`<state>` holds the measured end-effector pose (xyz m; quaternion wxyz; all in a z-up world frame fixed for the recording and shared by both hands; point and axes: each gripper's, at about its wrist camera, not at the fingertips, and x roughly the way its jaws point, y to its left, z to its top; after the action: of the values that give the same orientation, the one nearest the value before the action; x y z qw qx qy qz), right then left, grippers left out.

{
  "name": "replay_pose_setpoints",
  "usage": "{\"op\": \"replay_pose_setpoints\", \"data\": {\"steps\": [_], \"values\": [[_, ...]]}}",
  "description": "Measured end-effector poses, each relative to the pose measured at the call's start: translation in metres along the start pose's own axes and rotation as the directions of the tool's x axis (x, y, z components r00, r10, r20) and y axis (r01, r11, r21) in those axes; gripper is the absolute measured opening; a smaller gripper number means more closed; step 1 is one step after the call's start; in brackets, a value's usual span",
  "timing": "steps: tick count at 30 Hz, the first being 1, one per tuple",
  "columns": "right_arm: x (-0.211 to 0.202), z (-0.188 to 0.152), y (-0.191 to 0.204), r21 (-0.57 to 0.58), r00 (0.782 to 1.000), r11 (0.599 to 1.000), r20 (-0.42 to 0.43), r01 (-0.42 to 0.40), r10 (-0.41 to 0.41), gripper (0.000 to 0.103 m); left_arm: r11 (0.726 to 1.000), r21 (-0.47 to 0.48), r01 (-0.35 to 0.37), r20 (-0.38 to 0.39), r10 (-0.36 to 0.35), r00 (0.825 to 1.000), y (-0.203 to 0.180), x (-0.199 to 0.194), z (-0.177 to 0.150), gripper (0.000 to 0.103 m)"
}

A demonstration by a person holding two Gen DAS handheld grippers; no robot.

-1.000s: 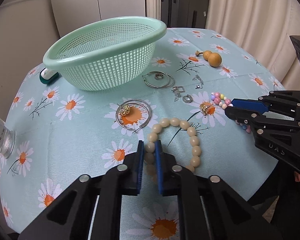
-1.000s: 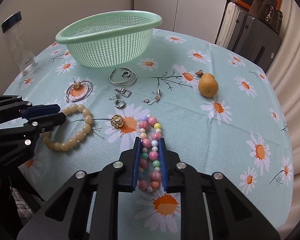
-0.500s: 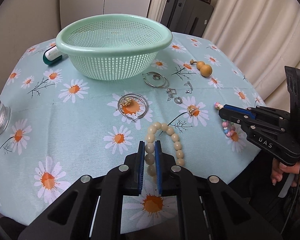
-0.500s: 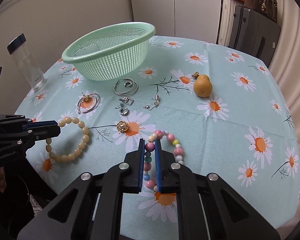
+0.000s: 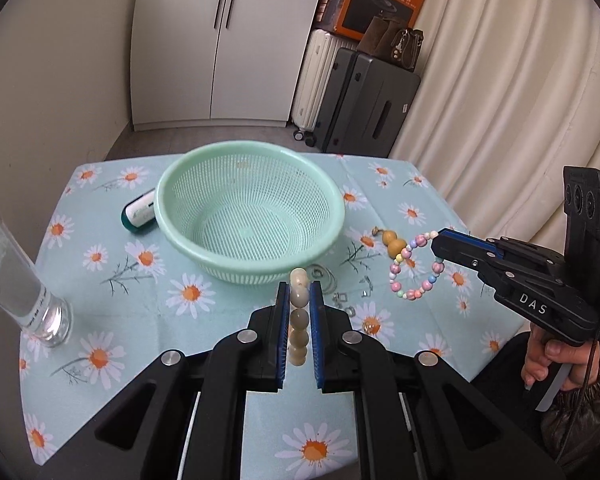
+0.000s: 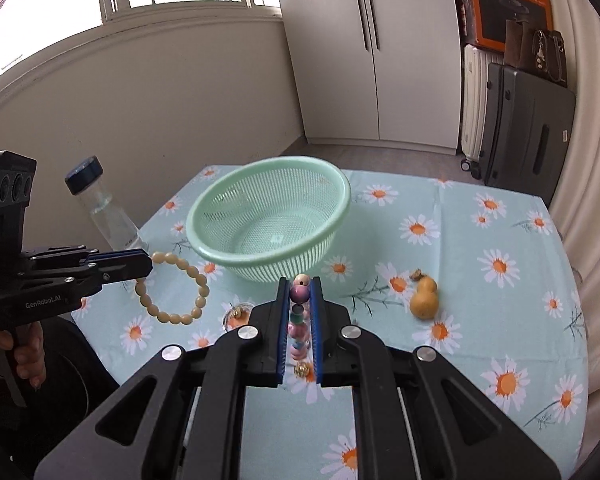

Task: Organize jewelry
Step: 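Carry both bracelets over the green basket and open both tools to drop them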

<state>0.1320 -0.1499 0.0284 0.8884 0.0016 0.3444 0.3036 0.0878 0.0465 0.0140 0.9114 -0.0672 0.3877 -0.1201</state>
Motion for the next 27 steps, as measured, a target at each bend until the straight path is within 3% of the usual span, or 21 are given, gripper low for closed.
{"op": "replay_pose_setpoints", "data": {"steps": [7, 11, 19, 27], "values": [[0.024, 0.057, 0.009, -0.066, 0.997, 0.997, 0.076, -0.03, 0.035, 0.011, 0.999, 0.039, -0.007, 0.086, 0.003, 0.996, 0.009, 0.001, 0.05, 0.009], [0.053, 0.07, 0.007, -0.074, 0.995, 0.995, 0.07, -0.071, 0.076, 0.011, 1.0, 0.029, 0.006, 0.088, -0.008, 0.996, 0.025, 0.025, 0.066, 0.009], [0.112, 0.045, 0.0, -0.068, 0.994, 0.993, -0.054, -0.096, 0.092, 0.011, 0.999, -0.049, 0.002, -0.019, -0.002, 1.0, 0.055, 0.087, 0.048, 0.009], [0.124, 0.035, -0.003, -0.055, 0.992, 0.994, -0.089, -0.095, 0.09, 0.012, 0.999, -0.043, -0.005, 0.024, 0.006, 1.0, 0.06, 0.086, 0.041, 0.01]]}}
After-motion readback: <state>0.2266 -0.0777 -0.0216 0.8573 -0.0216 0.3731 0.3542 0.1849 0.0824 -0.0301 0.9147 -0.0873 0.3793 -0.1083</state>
